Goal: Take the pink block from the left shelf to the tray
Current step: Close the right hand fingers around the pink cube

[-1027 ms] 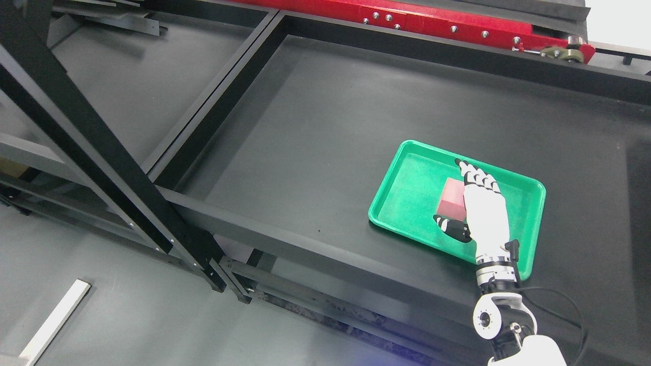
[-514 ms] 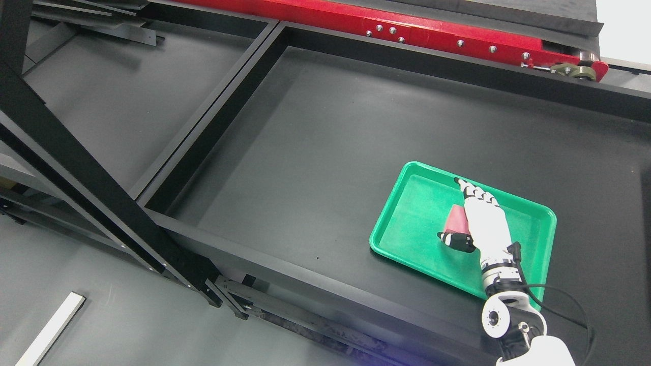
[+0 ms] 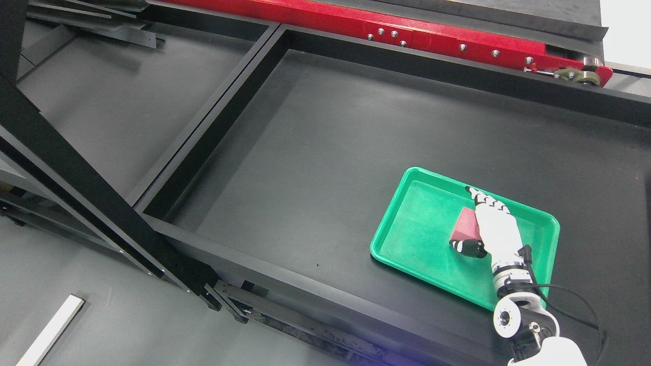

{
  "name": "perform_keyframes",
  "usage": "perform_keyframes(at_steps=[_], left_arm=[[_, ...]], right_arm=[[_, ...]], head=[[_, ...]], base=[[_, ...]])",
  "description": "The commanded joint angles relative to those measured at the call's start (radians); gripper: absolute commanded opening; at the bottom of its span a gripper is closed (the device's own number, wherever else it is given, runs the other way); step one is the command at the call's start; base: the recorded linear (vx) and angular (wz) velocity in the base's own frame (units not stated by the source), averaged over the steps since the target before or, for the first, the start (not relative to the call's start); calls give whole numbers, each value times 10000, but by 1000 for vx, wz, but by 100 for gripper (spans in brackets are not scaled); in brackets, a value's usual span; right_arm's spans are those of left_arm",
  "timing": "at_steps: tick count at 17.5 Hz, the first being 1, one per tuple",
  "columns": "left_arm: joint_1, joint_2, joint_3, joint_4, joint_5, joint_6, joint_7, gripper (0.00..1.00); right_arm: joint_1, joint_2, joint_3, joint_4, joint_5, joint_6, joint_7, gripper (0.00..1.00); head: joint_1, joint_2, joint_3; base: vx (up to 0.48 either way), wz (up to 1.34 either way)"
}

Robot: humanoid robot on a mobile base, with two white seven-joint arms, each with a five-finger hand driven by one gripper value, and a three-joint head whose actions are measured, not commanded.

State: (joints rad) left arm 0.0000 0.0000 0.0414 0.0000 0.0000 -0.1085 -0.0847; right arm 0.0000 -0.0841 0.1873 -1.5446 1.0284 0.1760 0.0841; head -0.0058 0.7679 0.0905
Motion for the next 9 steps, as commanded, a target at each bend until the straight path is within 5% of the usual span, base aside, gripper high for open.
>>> perform_keyframes(at_steps=[1,9], left_arm=[[-231,175,0,-175,-15,-4,3,100],[-231,175,0,-175,-15,-4,3,100]], right_arm=[[322,-417,-78,167,-21,34,201,98],[260,-401,44,412,-21,34,217,90]], head=[[0,0,0],[0,0,0]], base=[[0,0],[0,0]])
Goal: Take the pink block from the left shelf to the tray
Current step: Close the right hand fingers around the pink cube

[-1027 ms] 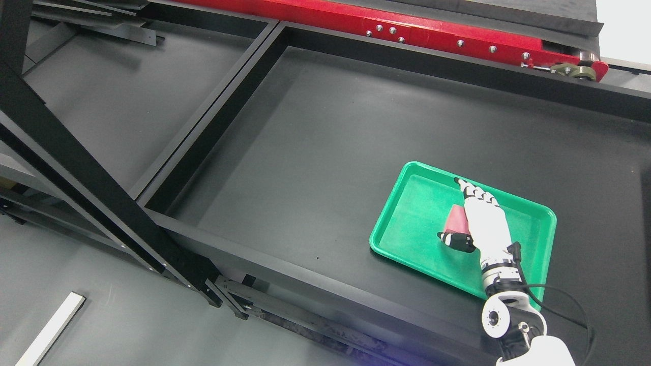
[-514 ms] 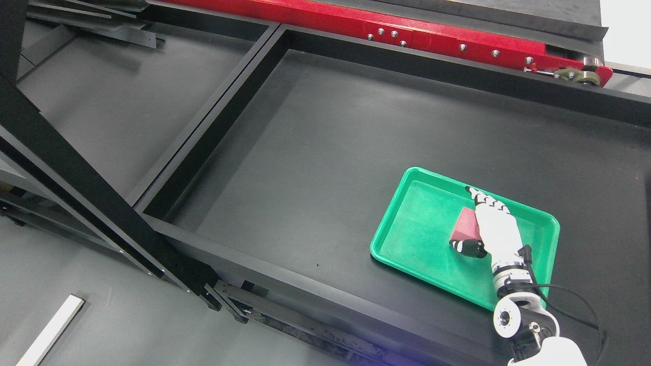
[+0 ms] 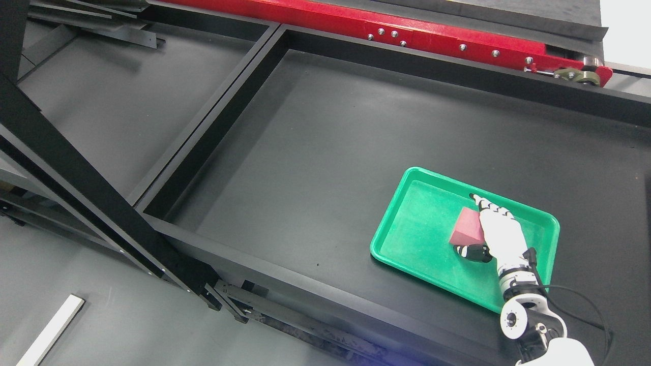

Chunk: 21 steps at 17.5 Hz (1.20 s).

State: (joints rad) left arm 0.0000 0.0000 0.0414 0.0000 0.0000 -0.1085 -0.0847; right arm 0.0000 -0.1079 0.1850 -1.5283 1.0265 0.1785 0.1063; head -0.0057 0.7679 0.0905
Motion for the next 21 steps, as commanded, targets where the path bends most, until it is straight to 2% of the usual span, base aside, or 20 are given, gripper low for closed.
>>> perform_keyframes(at_steps=[1,4,7,10,12,15,21], left_arm=[[-231,175,0,-175,-15,-4,3,100],[-231,175,0,-175,-15,-4,3,100],[-231,175,0,-175,-15,-4,3,100],[-231,175,0,-175,-15,-4,3,100],[-231,175,0,-175,-15,-4,3,100],[-246,175,0,-175,-15,-4,3,100],[-231,175,0,-175,-15,-4,3,100]], right_arm=[[246,-164,68,265,-3,-6,-35,87],[215,-164,83,280,12,-52,-96,75],[200,-148,68,418,-3,-67,-127,56],[215,-148,7,418,-18,-250,-143,28],[230,-179,-55,403,-34,-785,-189,2],[231,-194,-513,357,-171,-1583,-646,2],[353,-179,-1143,144,-203,-3470,-3252,4]], head=[[0,0,0],[0,0,0],[0,0,0],[0,0,0],[0,0,0],[0,0,0],[0,0,0]], base=[[0,0],[0,0],[0,0],[0,0],[0,0],[0,0],[0,0]])
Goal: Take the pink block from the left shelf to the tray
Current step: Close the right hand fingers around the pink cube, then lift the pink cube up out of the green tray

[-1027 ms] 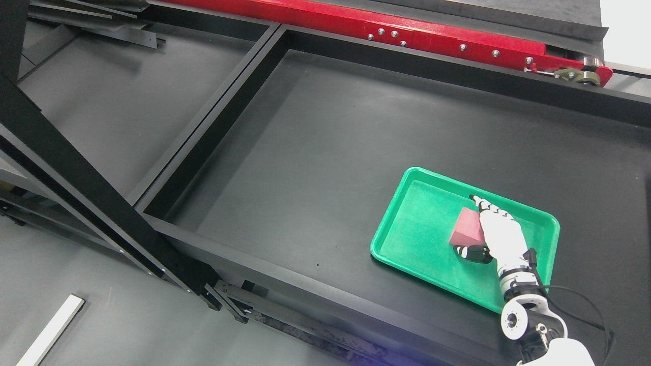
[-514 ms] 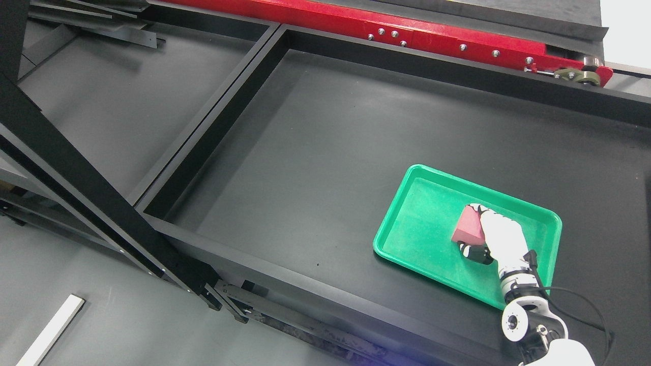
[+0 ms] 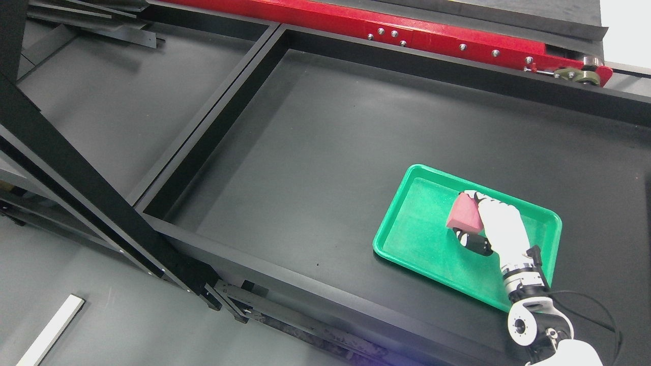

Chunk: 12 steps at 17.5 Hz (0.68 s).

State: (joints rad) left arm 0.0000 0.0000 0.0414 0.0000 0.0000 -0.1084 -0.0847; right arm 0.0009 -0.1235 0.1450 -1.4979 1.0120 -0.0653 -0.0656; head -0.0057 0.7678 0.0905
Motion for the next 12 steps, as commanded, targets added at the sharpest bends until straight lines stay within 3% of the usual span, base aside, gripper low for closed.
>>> perform_keyframes(at_steps=[1,4,12], left_arm=[[-230,175,0,-175,-15,-5,3,100],[-230,175,0,-175,-15,-5,3,100],[-230,175,0,-175,-15,-5,3,100]], right_arm=[[435,8,-972,-450,-57,-1430,-2251,4],[787,69,-1295,-1156,-302,-1878,-3559,4],[1478,146,-1726,-2063,-1468,-1909,-3670,4]], head=[[0,0,0],[0,0,0],[0,0,0]], base=[[0,0],[0,0],[-5,14]])
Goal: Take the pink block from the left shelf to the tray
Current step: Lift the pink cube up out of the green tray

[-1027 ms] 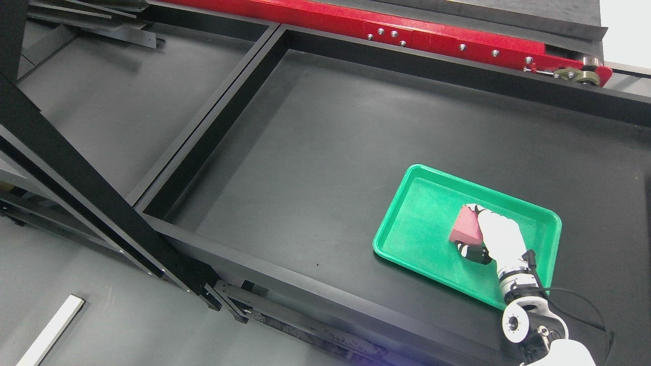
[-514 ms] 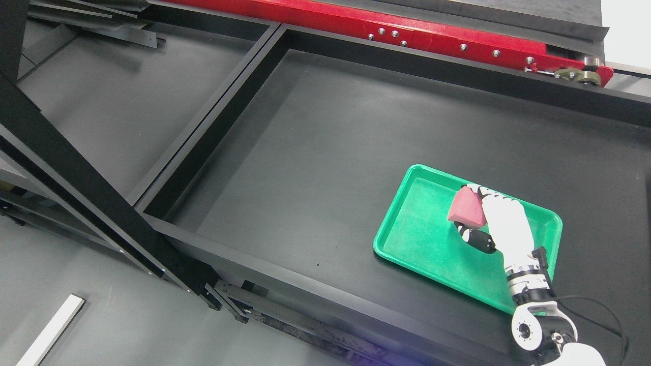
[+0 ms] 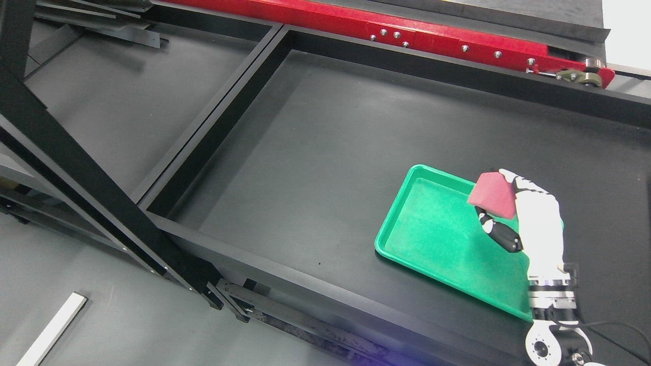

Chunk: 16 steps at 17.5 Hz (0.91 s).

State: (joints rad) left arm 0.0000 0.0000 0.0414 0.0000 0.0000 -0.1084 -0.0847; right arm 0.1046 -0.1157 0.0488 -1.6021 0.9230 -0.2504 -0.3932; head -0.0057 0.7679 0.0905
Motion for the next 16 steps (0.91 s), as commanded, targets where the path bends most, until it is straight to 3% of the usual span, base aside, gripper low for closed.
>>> perform_keyframes(at_steps=[1,9,16], left_arm=[[-230,175,0,-175,-15,-5,3,100],[-230,175,0,-175,-15,-5,3,100],[-245,175,0,-175,-15,-5,3,100]], right_arm=[[488,83,-764,-1022,-594,-58,-394,4],[672,83,-764,-1022,-854,-42,-379,4],[734,83,-764,-1037,-916,-57,-318,4]], head=[[0,0,0],[0,0,0],[0,0,0]], base=[[-28,64],[-62,194],[-88,585]])
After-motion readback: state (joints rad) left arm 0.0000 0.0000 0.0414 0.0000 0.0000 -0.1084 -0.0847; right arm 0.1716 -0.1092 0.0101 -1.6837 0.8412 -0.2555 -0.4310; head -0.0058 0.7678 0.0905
